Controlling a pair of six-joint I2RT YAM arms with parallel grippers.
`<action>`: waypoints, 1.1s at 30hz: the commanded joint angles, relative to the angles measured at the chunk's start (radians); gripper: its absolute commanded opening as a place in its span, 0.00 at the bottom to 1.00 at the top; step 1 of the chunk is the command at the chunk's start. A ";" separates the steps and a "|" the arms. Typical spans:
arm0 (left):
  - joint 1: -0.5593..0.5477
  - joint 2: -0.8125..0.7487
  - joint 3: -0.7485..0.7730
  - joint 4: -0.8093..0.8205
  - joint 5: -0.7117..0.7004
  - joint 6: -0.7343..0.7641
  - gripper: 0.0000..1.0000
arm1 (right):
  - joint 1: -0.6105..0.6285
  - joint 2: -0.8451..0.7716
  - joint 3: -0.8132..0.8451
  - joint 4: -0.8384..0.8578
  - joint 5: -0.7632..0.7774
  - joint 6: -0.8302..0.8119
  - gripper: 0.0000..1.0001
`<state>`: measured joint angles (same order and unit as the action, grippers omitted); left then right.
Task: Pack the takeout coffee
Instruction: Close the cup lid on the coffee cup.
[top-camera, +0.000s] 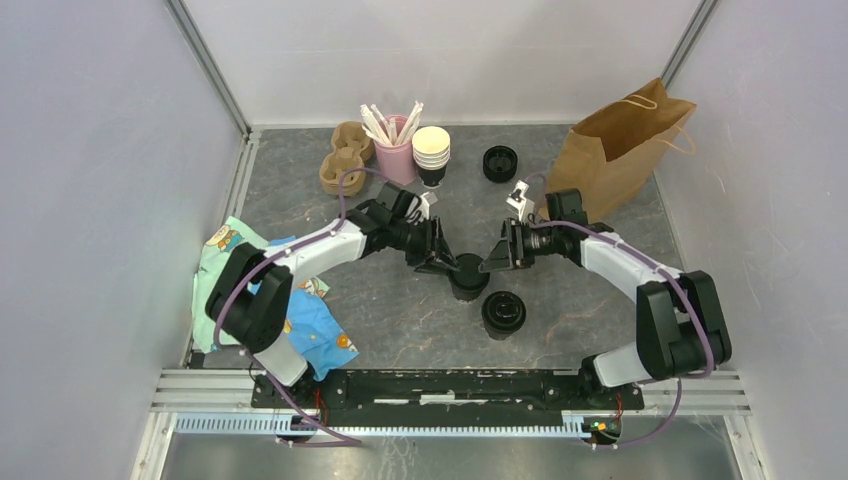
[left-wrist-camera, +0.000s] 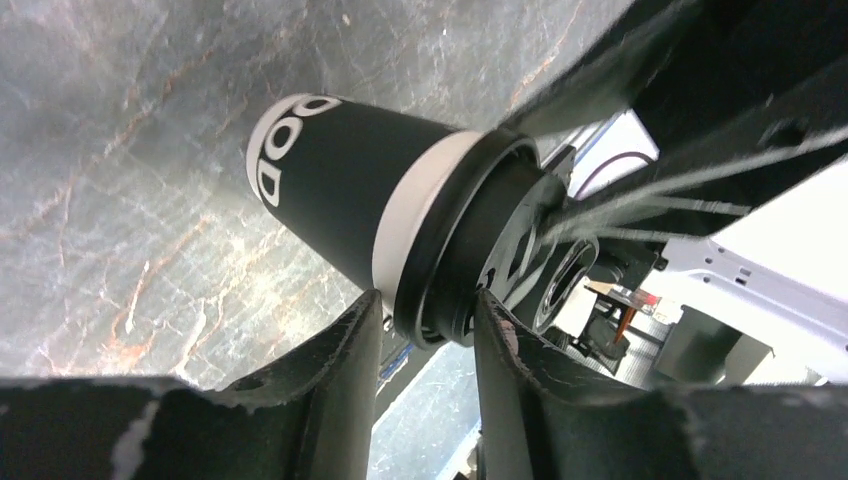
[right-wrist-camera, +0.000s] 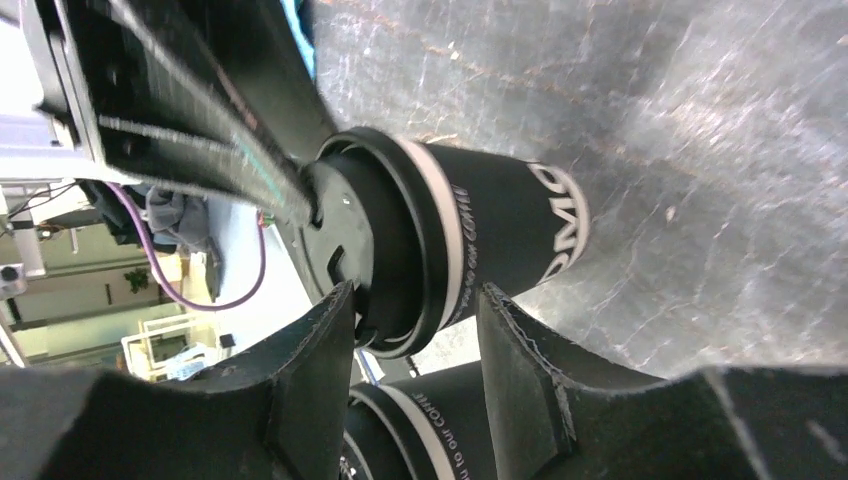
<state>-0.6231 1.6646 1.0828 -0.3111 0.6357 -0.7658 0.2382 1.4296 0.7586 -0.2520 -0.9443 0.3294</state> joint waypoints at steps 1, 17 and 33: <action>-0.009 -0.052 -0.124 -0.028 -0.052 -0.007 0.44 | -0.002 0.084 0.109 -0.039 0.194 -0.095 0.52; 0.003 -0.133 -0.042 0.056 -0.033 -0.138 0.80 | -0.026 0.006 0.116 -0.009 0.005 -0.029 0.87; 0.004 -0.024 -0.271 -0.010 -0.137 -0.011 0.50 | -0.068 0.172 -0.121 0.161 0.072 -0.023 0.66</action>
<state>-0.6182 1.5757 0.9337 -0.2253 0.6178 -0.8734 0.2020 1.5177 0.7189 -0.1101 -1.0069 0.3824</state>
